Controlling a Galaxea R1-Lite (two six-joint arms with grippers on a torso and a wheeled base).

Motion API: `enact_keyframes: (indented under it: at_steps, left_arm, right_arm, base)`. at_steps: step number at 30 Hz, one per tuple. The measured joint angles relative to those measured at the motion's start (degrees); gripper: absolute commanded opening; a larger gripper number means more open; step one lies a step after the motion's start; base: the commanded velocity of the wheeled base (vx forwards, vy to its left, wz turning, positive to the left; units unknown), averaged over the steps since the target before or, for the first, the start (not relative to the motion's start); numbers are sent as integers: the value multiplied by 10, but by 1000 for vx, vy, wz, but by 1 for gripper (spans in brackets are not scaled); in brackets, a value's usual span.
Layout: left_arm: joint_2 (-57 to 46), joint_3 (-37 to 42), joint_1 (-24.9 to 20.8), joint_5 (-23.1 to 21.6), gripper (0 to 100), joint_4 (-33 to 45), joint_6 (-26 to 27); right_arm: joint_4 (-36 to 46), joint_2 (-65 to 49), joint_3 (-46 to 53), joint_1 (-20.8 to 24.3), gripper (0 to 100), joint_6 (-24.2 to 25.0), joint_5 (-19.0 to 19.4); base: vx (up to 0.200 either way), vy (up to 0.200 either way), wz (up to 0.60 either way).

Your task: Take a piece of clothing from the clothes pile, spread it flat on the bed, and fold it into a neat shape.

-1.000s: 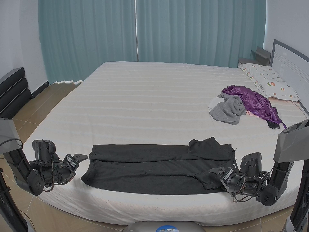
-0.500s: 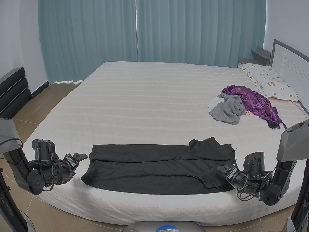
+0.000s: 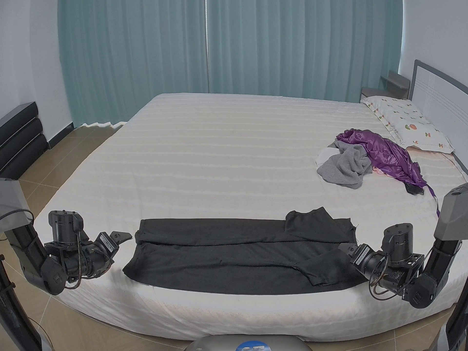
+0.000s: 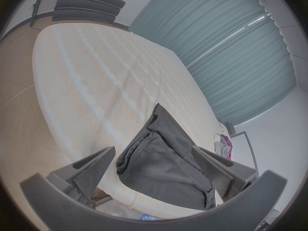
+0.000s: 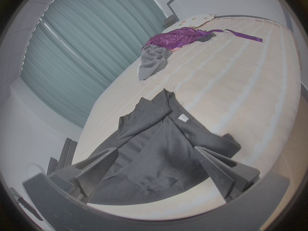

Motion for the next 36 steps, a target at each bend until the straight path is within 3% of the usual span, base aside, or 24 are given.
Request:
enact_keyframes:
  at_steps: [7,20,36]
  left_arm:
    - [-2,-1,0,0,100,0,-2]
    - [7,-14,-3,-2,100,0,-14]
    - [16,-9,-9,-1,100,-1,-14]
  right_arm:
    - [-1,-16,-7,-34,100,-1,14]
    - [-1,-31,-18,-80,100,34,101]
    - [0,-27,-20,-82,100,39,106]
  base:
    - [0,0,0]
    - [31,0,0]
    - [13,0,0]
